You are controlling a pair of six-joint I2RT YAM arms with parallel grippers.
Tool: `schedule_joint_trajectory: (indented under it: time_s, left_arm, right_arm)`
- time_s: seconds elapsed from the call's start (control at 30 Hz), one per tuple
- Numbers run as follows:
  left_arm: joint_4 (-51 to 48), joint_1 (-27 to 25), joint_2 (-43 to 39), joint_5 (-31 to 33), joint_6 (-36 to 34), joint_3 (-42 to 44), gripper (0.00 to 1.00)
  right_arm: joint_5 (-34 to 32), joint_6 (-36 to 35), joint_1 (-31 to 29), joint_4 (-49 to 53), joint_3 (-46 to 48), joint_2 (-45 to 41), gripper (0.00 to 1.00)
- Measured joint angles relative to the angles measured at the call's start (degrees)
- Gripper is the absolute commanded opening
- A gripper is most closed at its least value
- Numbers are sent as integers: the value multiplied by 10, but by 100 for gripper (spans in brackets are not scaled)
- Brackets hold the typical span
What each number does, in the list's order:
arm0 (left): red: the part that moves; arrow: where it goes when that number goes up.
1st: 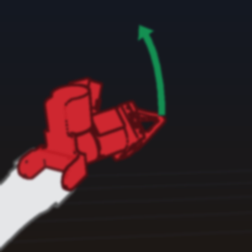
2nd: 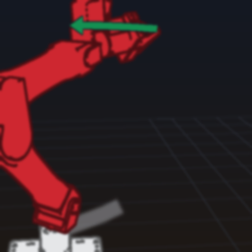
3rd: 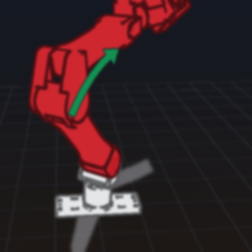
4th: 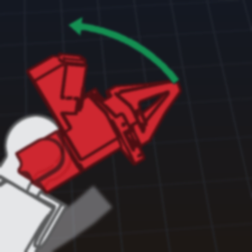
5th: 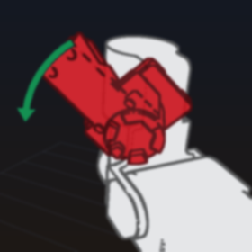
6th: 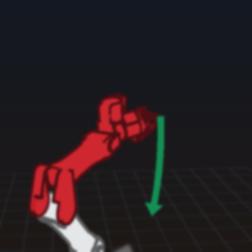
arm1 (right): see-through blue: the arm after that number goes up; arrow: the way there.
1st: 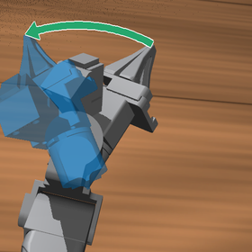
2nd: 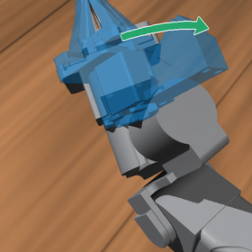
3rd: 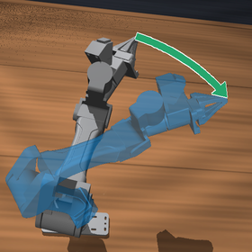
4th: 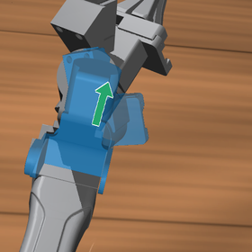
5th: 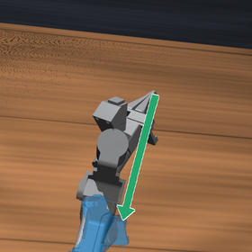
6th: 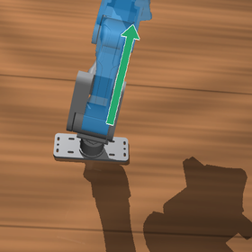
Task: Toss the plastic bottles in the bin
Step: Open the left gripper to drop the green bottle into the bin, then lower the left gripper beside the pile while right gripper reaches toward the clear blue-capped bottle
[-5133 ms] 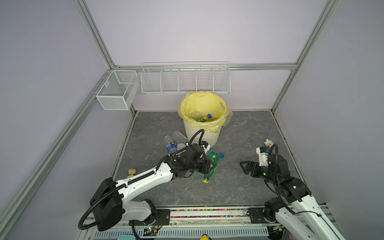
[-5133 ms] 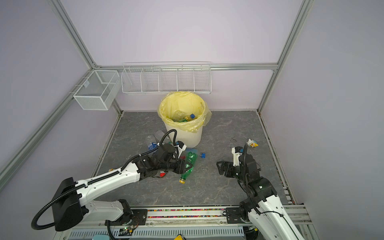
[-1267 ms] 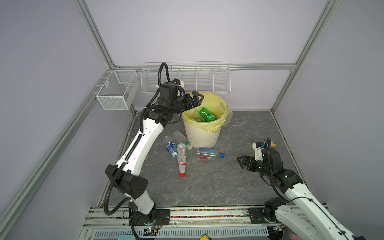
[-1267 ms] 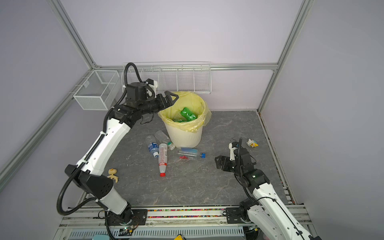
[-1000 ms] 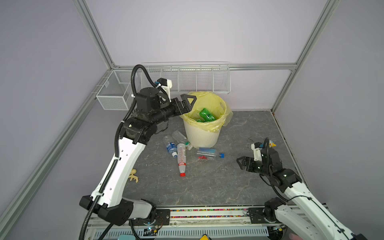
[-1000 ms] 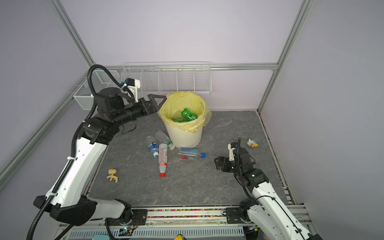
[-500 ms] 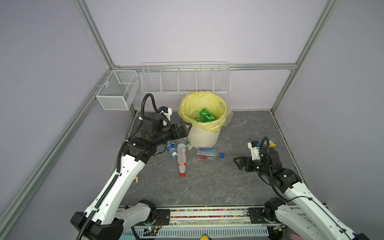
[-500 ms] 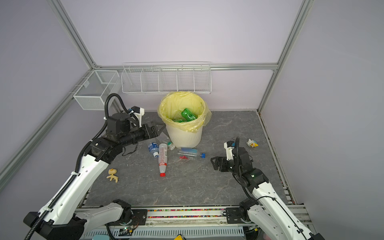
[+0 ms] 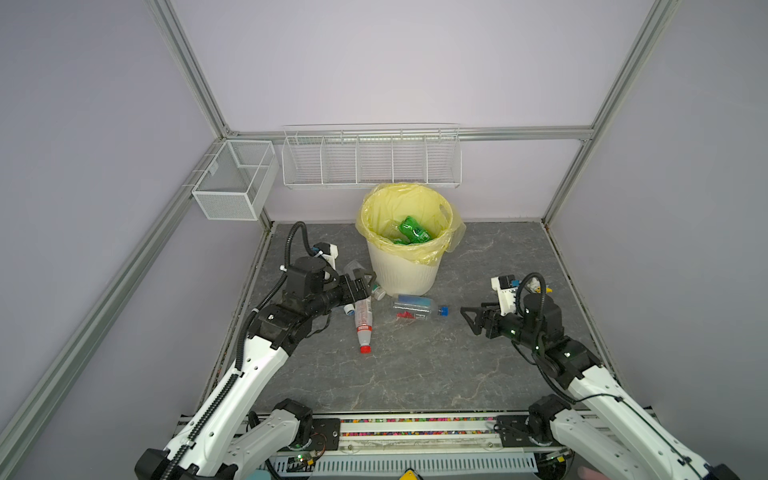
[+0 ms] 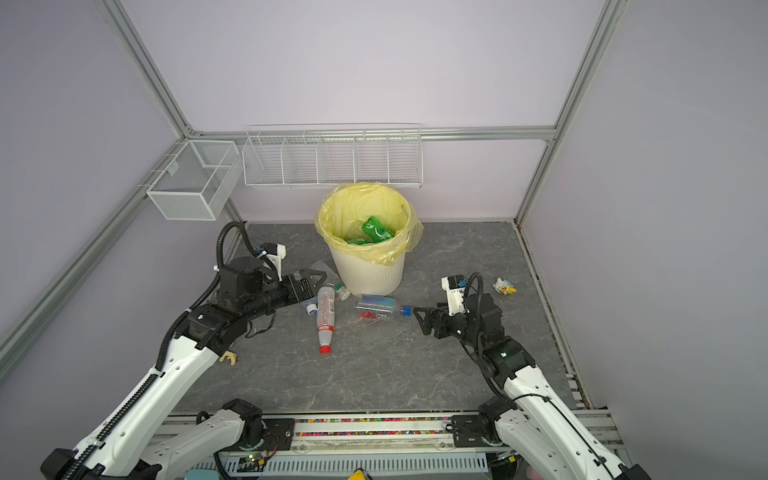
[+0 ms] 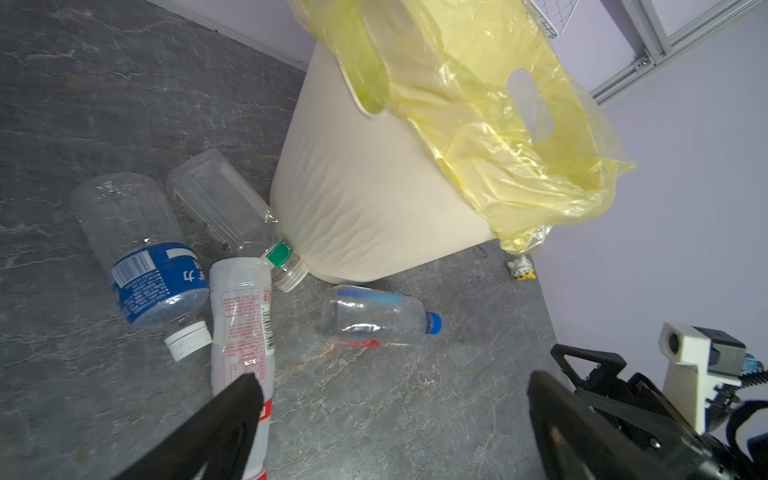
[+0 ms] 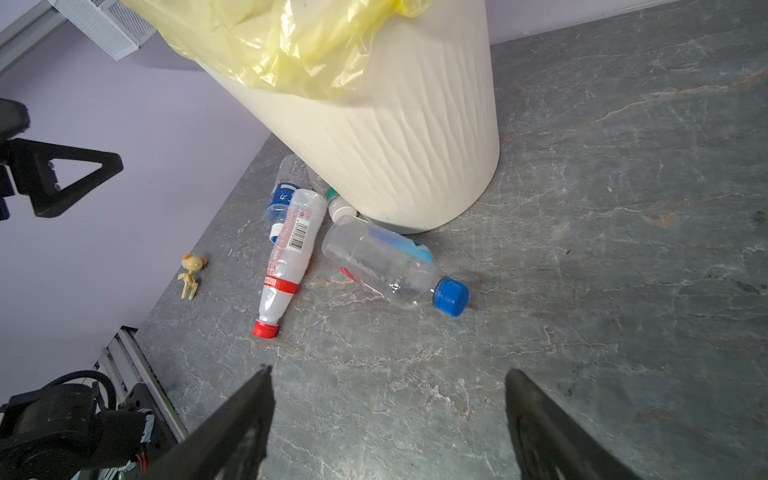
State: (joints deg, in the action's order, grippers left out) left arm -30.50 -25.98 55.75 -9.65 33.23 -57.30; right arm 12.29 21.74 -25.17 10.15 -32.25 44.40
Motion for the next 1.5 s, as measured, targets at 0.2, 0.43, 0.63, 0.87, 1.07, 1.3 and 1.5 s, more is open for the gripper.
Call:
schedule_joint_trajectory:
  time_s: [0.2, 0.43, 0.63, 0.87, 1.07, 1.3, 1.5]
  left_arm:
    - [-1, 1, -5, 52, 0, 43, 100]
    - [-2, 1, -3, 73, 10, 98, 100]
    - [15, 1, 11, 73, 26, 114, 100]
    - [40, 1, -7, 78, 57, 169, 100]
    - [40, 2, -12, 100, 71, 172, 100]
    - [32, 2, -19, 124, 81, 170, 100]
    - [10, 2, -20, 132, 83, 170, 100]
  right_arm:
    - [-1, -42, -13, 2, -16, 80, 88]
    - [-30, -83, -43, 16, -33, 121, 88]
    - [-64, -103, -68, 18, -47, 173, 88]
    - [-92, -130, -77, 19, -80, 220, 88]
    - [-95, -163, -78, 17, -112, 252, 88]
    - [-78, -176, -80, -8, -118, 310, 88]
    - [-65, -178, -90, -37, -133, 375, 88]
